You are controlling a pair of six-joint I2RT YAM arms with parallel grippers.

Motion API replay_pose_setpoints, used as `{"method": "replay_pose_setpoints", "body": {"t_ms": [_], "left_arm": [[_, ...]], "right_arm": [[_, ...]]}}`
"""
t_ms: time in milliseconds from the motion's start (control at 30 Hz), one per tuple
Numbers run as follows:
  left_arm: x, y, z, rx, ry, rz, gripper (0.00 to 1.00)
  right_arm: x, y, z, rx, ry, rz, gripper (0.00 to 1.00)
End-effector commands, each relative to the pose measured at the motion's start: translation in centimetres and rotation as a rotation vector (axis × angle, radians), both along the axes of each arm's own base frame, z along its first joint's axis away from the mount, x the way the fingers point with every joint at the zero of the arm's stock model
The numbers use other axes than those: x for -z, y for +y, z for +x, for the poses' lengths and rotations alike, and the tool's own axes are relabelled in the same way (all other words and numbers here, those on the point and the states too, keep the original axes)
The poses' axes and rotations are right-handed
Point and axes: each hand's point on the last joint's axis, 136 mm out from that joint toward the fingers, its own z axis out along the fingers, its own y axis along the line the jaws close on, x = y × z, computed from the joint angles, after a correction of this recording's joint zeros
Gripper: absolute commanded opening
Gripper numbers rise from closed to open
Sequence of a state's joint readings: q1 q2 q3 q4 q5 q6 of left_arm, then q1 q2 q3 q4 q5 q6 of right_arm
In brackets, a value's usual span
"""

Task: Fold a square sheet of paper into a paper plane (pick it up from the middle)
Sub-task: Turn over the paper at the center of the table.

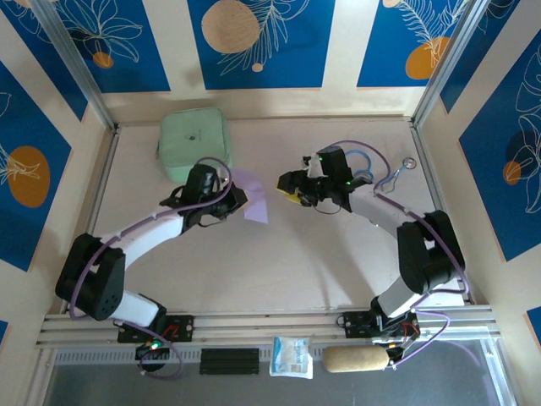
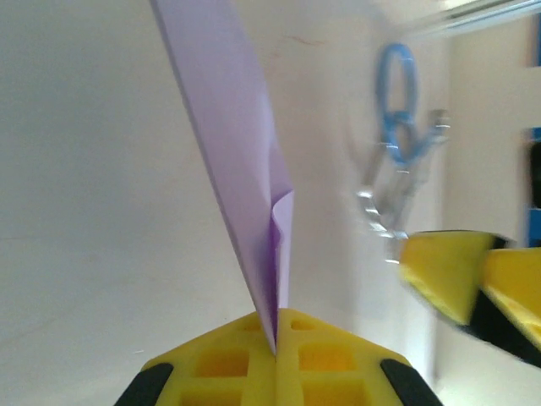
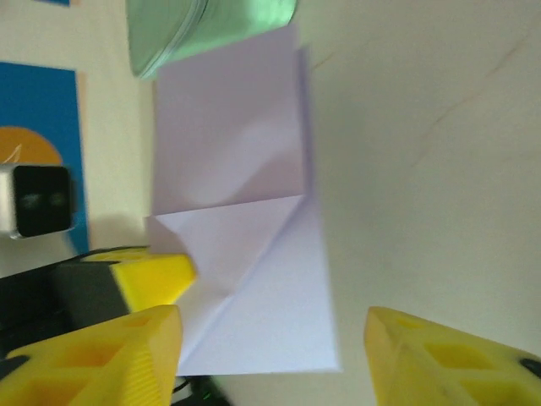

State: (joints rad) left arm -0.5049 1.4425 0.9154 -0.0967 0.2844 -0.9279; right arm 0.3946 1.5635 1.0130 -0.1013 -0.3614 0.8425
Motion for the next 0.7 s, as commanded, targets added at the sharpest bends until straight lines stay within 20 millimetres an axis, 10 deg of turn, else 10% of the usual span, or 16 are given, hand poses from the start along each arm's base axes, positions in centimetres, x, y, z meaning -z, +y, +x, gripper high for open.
{"method": "replay_pose_setpoints", "body": {"t_ms": [0,333,667], "left_arm": [[0.8,5.0,-2.6,0.079,-0.001,0.516,0.06],[0.2,7.8,-0.9,0.132,-0.013,1.237,0.05],[6.5,2.2,-0.5,0.204,0.095,1.135,0.12]], "right_arm": [[0.4,-3.4,0.2,0.065,-0.074,-0.189,0.65],[0.5,-8.2,0.8,0.229,-0.087,-0.299,0.68],[1.8,-10.7,-0.1,0.319,-0.026,-0.299,0.67]]}}
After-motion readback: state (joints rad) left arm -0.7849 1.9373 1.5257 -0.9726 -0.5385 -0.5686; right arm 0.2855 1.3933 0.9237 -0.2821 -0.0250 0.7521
